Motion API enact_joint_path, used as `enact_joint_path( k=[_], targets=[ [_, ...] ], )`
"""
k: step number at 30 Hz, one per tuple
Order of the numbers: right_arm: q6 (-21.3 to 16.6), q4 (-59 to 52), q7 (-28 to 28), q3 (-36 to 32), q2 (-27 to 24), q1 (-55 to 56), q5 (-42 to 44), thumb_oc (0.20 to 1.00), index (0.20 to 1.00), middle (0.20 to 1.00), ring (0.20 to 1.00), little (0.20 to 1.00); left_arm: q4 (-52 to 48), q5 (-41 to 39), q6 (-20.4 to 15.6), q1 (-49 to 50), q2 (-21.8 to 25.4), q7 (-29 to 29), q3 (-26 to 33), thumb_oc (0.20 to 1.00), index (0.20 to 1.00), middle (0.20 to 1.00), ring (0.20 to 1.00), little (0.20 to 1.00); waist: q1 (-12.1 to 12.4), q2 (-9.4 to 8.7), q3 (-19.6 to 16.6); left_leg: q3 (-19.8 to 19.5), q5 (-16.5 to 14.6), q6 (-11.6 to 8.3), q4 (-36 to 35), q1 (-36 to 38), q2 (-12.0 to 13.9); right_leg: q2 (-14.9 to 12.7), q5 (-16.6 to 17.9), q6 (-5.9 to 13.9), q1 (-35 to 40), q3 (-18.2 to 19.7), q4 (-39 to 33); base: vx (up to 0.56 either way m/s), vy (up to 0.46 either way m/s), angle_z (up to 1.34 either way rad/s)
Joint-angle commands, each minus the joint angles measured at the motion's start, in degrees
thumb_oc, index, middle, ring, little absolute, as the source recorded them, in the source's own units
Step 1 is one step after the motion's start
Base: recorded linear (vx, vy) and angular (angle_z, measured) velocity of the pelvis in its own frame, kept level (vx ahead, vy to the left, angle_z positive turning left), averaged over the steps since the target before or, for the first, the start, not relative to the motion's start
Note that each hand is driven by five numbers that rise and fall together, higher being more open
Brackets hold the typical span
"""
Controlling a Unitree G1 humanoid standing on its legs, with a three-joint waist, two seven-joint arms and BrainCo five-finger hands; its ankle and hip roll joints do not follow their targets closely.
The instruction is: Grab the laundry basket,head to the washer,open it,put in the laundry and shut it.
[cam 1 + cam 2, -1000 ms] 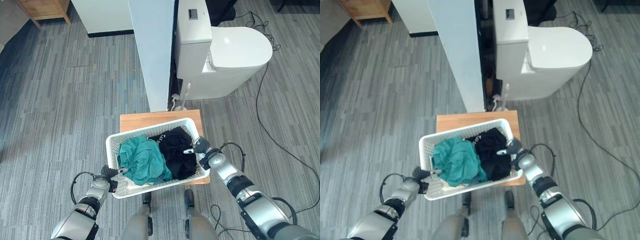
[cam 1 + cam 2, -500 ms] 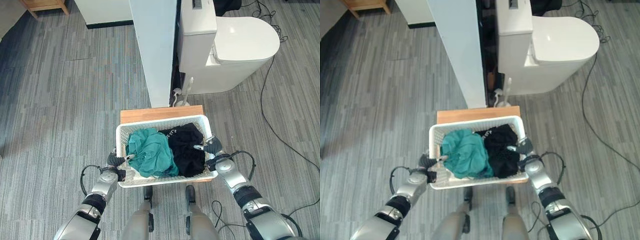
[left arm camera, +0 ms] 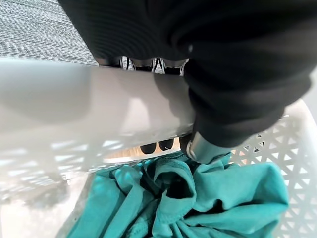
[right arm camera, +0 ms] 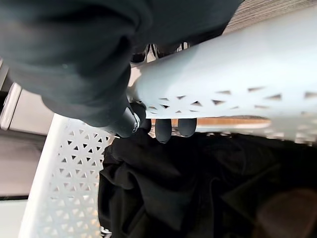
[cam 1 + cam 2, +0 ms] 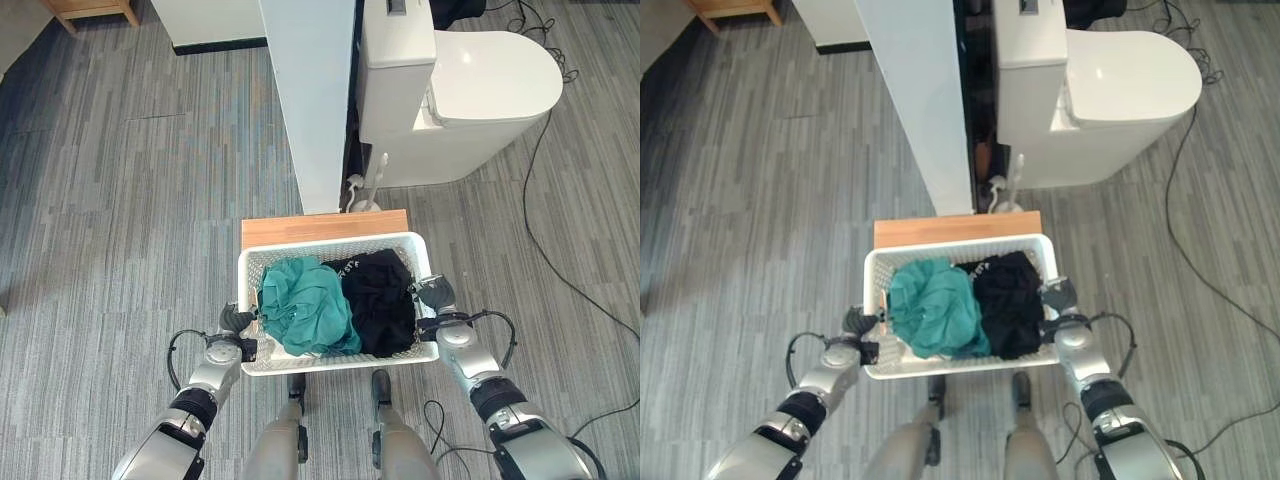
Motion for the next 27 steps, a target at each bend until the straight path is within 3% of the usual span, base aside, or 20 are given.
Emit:
enact_joint_path(
  k=[1, 3, 9, 14, 15, 17, 18, 19, 20, 23, 24, 27],
  targets=[
    [-3.3, 0.2, 2.7, -2.8, 2.0, 3.9, 13.4, 0.200, 0.200, 0.200, 0.200, 0.200, -2.8, -4.2, -2.1, -1.1, -1.6, -1.9, 0.0, 0.200, 0.200, 0.200, 0.200, 0.200, 0.3, -1.47, -1.2, -1.7, -2.8, -0.65, 0.2, 1.9, 1.0, -5.2, 3.4, 3.49, -2.3, -0.5, -0.1, -0.01, -0.031, 0.02],
    [-3.1, -4.6, 5.6, -3.3, 0.8, 7.9, 17.3, 0.200, 0.200, 0.200, 0.200, 0.200, -12.0, -7.1, -1.8, 1.7, 0.2, -3.7, 0.4, 0.200, 0.200, 0.200, 0.200, 0.200, 0.2, -1.60, -1.6, -1.3, -3.2, -0.74, 0.2, 3.4, 1.3, -5.0, 2.9, 3.22, -0.8, -0.6, -0.1, 0.01, -0.040, 0.01],
    [-2.0, -10.0, 11.7, -4.5, -2.6, 14.5, 20.4, 0.200, 0.200, 0.200, 0.200, 0.200, -20.6, -7.3, 0.1, 5.3, 3.2, -8.7, -0.3, 0.200, 0.200, 0.200, 0.200, 0.200, -0.1, -2.23, -2.8, -1.4, -4.0, -0.99, 0.9, 6.0, 1.9, -4.4, 1.6, 2.74, 2.4, -1.0, -0.1, 0.00, -0.032, 0.00],
    [-2.0, -14.0, 13.5, -5.5, -3.0, 16.6, 24.3, 0.200, 0.200, 0.200, 0.200, 0.200, -26.4, -8.0, 0.9, 6.7, 5.0, -10.4, -0.7, 0.200, 0.200, 0.200, 0.200, 0.200, 0.0, -2.73, -2.8, -2.3, -4.1, -1.04, 2.1, 5.8, 2.4, -3.9, 0.9, 2.28, 3.1, -1.5, 0.5, -0.07, -0.059, 0.07],
    [-2.2, -14.4, 14.0, -4.7, -3.0, 15.6, 27.2, 0.200, 0.200, 0.200, 0.200, 0.200, -27.1, -8.2, 1.2, 5.9, 5.5, -10.6, -1.4, 0.200, 0.200, 0.200, 0.200, 0.200, 0.1, -3.67, -1.7, -3.2, -5.9, -0.89, 8.0, 3.4, 2.1, -4.0, 0.6, 1.86, 1.9, -0.6, 2.4, -0.19, -0.080, 0.02],
    [-2.3, -14.5, 14.4, -3.7, -2.7, 14.5, 29.8, 0.200, 0.200, 0.200, 0.200, 0.200, -26.9, -8.3, 1.4, 5.0, 5.7, -11.1, -2.0, 0.200, 0.200, 0.200, 0.200, 0.200, 1.0, -4.98, 0.1, -7.9, -9.5, -0.99, 15.7, 0.3, -0.3, -3.6, 0.7, 1.23, 0.4, 1.3, 4.1, -0.17, -0.075, -0.02],
    [-2.3, -14.5, 14.5, -3.7, -2.7, 14.5, 29.9, 0.200, 0.200, 0.200, 0.200, 0.200, -26.9, -8.3, 1.4, 5.0, 5.7, -11.1, -2.0, 0.200, 0.200, 0.200, 0.200, 0.200, 0.9, -4.93, 0.2, -7.9, -9.7, -0.98, 16.1, 0.2, -0.2, -3.6, 0.7, 1.24, 0.4, 1.2, 4.1, -0.10, 0.017, -0.09],
    [-1.6, -14.5, 15.6, -2.7, -2.9, 12.9, 30.0, 0.200, 0.200, 0.200, 0.200, 0.200, -26.2, -7.2, 2.0, 4.7, 5.4, -11.9, -2.1, 0.200, 0.200, 0.200, 0.200, 0.200, 2.5, -5.46, 1.2, -17.4, -15.3, -0.44, 22.0, 0.4, -5.6, -3.0, 1.8, 1.30, -0.5, 5.2, 4.8, -0.11, 0.163, -0.55],
    [-0.8, -14.0, 16.7, -2.3, -3.4, 11.8, 29.0, 0.200, 0.200, 0.200, 0.200, 0.200, -25.3, -6.1, 2.2, 4.3, 4.2, -13.3, -2.3, 0.200, 0.200, 0.200, 0.200, 0.200, 2.3, -5.14, 0.6, -18.5, -16.7, 0.81, 23.7, 0.7, -7.3, -3.3, 3.2, 2.39, -0.8, 7.9, 4.8, -0.11, 0.245, -0.76],
    [-0.5, -12.6, 16.5, -2.7, -3.1, 11.1, 27.6, 0.200, 0.200, 0.200, 0.200, 0.200, -23.7, -5.2, 2.2, 4.3, 3.7, -14.0, -2.4, 0.200, 0.200, 0.200, 0.200, 0.200, 2.1, -5.28, 0.3, -18.6, -18.8, 2.11, 25.8, 1.9, -9.8, -4.1, 4.6, 3.88, -1.0, 10.5, 5.4, -0.05, 0.229, -0.81],
    [0.0, -12.2, 16.0, -2.9, -2.3, 11.0, 26.3, 0.200, 0.200, 0.200, 0.200, 0.200, -22.8, -4.1, 2.1, 4.7, 3.3, -14.4, -2.2, 0.200, 0.200, 0.200, 0.200, 0.200, 1.4, -5.47, -0.3, -16.2, -19.9, 2.71, 27.1, 2.6, -11.3, -5.1, 6.3, 5.79, -1.6, 12.4, 4.9, -0.09, 0.386, -0.28],
    [0.7, -13.4, 16.3, -2.9, -1.7, 11.5, 25.7, 0.200, 0.200, 0.200, 0.200, 0.200, -22.8, -4.0, 2.2, 5.7, 3.5, -14.5, -1.4, 0.200, 0.200, 0.200, 0.200, 0.200, 1.7, -5.46, -0.9, -12.5, -20.3, 3.29, 26.7, 3.5, -11.7, -5.6, 7.9, 6.99, -2.5, 13.5, 3.6, -0.07, 0.251, -0.78]
  ],
)
